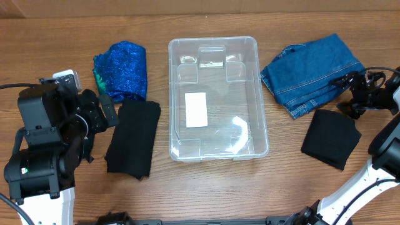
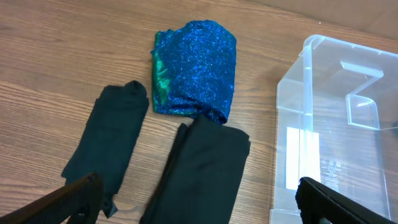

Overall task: Pack container
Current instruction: 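Move the right gripper over the folded blue jeans, then grasp the blue jeans edge with the right gripper and lift, then carry the jeans left and lower them into the clear bin, then press the jeans flat in the bin and release with right gripper, then move the right gripper to the black cloth and grasp it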

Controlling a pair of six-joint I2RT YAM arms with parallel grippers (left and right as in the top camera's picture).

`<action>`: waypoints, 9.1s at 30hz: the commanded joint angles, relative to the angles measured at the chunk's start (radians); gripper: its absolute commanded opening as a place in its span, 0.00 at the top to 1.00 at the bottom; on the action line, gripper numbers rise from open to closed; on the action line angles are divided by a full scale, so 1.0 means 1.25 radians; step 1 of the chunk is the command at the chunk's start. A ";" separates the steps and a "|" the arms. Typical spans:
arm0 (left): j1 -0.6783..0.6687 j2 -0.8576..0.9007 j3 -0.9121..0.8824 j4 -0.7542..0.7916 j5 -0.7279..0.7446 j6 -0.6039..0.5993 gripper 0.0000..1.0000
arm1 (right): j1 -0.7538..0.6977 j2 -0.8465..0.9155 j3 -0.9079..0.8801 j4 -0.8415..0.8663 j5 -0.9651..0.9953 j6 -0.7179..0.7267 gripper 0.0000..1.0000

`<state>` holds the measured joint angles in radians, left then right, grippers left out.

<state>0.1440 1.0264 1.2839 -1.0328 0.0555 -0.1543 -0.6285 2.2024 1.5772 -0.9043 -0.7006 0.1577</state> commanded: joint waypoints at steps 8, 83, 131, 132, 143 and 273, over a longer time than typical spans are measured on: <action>0.000 0.001 0.021 0.000 -0.011 0.001 0.00 | 0.030 0.082 -0.006 0.078 -0.052 0.049 0.00; 0.000 0.001 0.021 -0.002 -0.047 0.001 0.00 | 0.142 -0.297 0.205 0.321 -0.397 0.141 0.96; 0.000 0.001 0.021 -0.006 -0.074 0.037 0.00 | 0.730 -0.291 0.193 -0.185 -0.169 -0.213 0.96; 0.000 0.001 0.021 -0.006 -0.074 0.037 0.00 | 0.730 -0.276 0.193 -0.183 -0.170 -0.213 0.96; 0.000 0.001 0.021 -0.006 -0.074 0.037 0.00 | 0.730 -0.168 0.193 -0.175 -0.095 -0.213 0.96; 0.000 0.001 0.021 -0.009 -0.071 0.037 0.00 | -0.201 -0.561 -0.722 0.251 0.284 0.000 0.01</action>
<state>0.1440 1.0264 1.2881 -1.0443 -0.0277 -0.1238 -0.8764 1.5127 0.7212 -0.6346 -0.3496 0.1123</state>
